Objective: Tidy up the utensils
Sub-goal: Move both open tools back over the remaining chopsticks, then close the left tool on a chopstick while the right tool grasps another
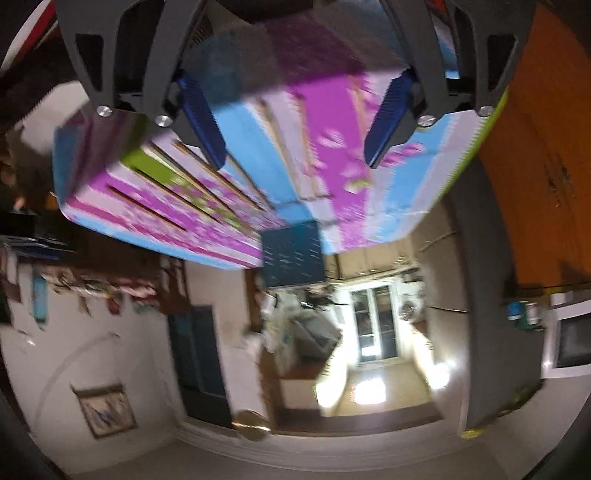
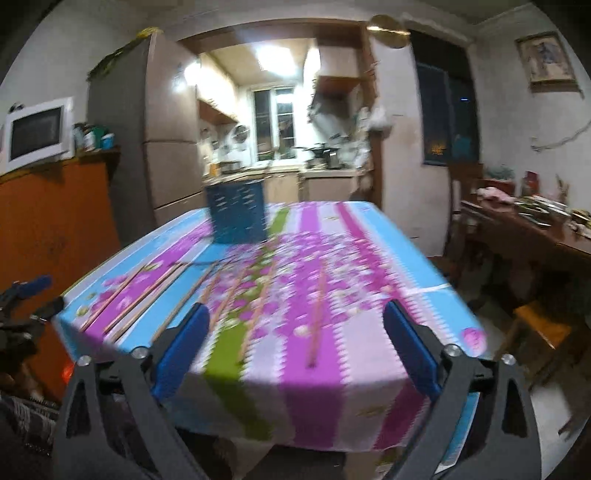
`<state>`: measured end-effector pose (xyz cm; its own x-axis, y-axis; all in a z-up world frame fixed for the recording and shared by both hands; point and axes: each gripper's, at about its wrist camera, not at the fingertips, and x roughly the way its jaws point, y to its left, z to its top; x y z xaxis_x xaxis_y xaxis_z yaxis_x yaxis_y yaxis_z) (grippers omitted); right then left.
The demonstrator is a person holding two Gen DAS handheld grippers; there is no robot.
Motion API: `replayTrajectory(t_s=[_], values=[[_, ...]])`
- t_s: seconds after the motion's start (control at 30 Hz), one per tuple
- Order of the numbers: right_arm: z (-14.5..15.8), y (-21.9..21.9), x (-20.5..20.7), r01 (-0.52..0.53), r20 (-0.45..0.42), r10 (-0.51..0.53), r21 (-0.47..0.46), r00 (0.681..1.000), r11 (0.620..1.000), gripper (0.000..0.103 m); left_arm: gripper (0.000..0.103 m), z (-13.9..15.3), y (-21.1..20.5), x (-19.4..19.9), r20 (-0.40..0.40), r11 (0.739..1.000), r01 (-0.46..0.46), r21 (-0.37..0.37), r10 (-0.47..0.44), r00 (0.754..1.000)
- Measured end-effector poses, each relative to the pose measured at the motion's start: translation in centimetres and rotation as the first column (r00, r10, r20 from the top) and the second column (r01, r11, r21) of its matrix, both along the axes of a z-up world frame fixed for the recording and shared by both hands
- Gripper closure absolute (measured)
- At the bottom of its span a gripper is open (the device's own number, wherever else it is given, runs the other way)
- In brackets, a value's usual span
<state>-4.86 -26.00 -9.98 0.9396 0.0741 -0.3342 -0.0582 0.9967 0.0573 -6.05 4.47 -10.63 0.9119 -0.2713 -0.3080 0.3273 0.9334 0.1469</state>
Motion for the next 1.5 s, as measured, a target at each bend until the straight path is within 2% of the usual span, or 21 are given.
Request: replayTrajectory(t_s=[0.07, 0.1, 0.17, 0.23, 0.3, 0.37, 0.4, 0.47, 0.5, 0.67, 0.9, 0.93, 1.03, 1.13, 1.33, 1.5], values=[[-0.5, 1.9, 0.1, -0.049, -0.004, 0.049, -0.032, 0.999, 0.998, 0.030, 0.036, -1.0, -0.7, 0.3, -0.041, 0.999, 0.030, -0.011, -0.030, 0.999], [-0.7, 3.4, 0.6, -0.097, -0.008, 0.097, -0.061, 0.995, 0.993, 0.041, 0.037, -1.7, -0.9, 0.6, -0.065, 1.000, 0.023, -0.013, -0.024, 0.998], [-0.8, 5.8, 1.2, -0.160, -0.015, 0.160, -0.106, 0.987, 0.981, 0.052, 0.044, -2.6, -1.1, 1.1, -0.083, 1.000, 0.002, 0.001, -0.002, 0.997], [-1.1, 7.6, 1.8, -0.213, -0.035, 0.211, -0.135, 0.977, 0.968, 0.071, 0.047, -3.4, -1.4, 0.9, -0.089, 0.999, -0.015, 0.029, 0.018, 0.996], [-1.8, 9.2, 2.5, -0.261, -0.067, 0.254, -0.144, 0.965, 0.955, 0.082, 0.049, -3.6, -1.1, 0.6, -0.083, 0.999, -0.034, 0.027, 0.036, 0.996], [-2.4, 10.3, 3.2, -0.289, -0.096, 0.277, -0.147, 0.956, 0.946, 0.089, 0.056, -3.9, -0.3, 0.3, -0.084, 0.998, -0.064, 0.009, 0.065, 0.994], [-2.9, 11.0, 3.6, -0.304, -0.118, 0.289, -0.144, 0.950, 0.942, 0.090, 0.059, -4.2, 0.4, 0.3, -0.091, 0.996, -0.087, -0.005, 0.086, 0.992], [-3.6, 11.7, 4.1, -0.309, -0.144, 0.289, -0.142, 0.946, 0.940, 0.090, 0.079, -4.5, 1.4, 0.2, -0.111, 0.994, -0.106, -0.024, 0.103, 0.988], [-4.0, 12.0, 4.4, -0.303, -0.156, 0.281, -0.149, 0.947, 0.941, 0.090, 0.081, -4.6, 1.8, 0.3, -0.121, 0.993, -0.115, -0.029, 0.111, 0.986], [-5.5, 12.4, 5.9, -0.280, -0.209, 0.248, -0.144, 0.946, 0.949, 0.090, 0.082, -5.3, 2.8, 0.3, -0.130, 0.991, -0.125, -0.043, 0.119, 0.984], [-6.0, 12.6, 6.7, -0.262, -0.234, 0.228, -0.131, 0.945, 0.956, 0.091, 0.082, -5.6, 2.6, 0.6, -0.115, 0.994, -0.101, -0.042, 0.095, 0.989], [-5.9, 12.5, 6.9, -0.264, -0.237, 0.231, -0.120, 0.944, 0.957, 0.095, 0.082, -5.5, 2.5, 0.7, -0.111, 0.995, -0.093, -0.042, 0.088, 0.990], [-5.8, 12.1, 7.1, -0.267, -0.249, 0.242, -0.072, 0.938, 0.961, 0.096, 0.082, -5.0, 1.6, 0.8, -0.078, 0.998, -0.053, -0.028, 0.051, 0.996], [-5.2, 10.8, 7.4, -0.266, -0.245, 0.262, 0.017, 0.933, 0.964, 0.097, 0.082, -4.8, 0.6, 1.2, -0.065, 1.000, -0.015, -0.009, 0.015, 0.998], [-3.2, 8.9, 7.3, -0.248, -0.204, 0.265, 0.108, 0.942, 0.963, 0.097, 0.082, -5.0, -1.7, 3.0, -0.070, 0.998, 0.033, 0.051, -0.030, 0.997], [-2.4, 8.2, 6.9, -0.249, -0.178, 0.273, 0.143, 0.945, 0.958, 0.097, 0.082, -5.9, -3.1, 4.9, -0.105, 0.996, 0.020, 0.092, -0.011, 0.994]])
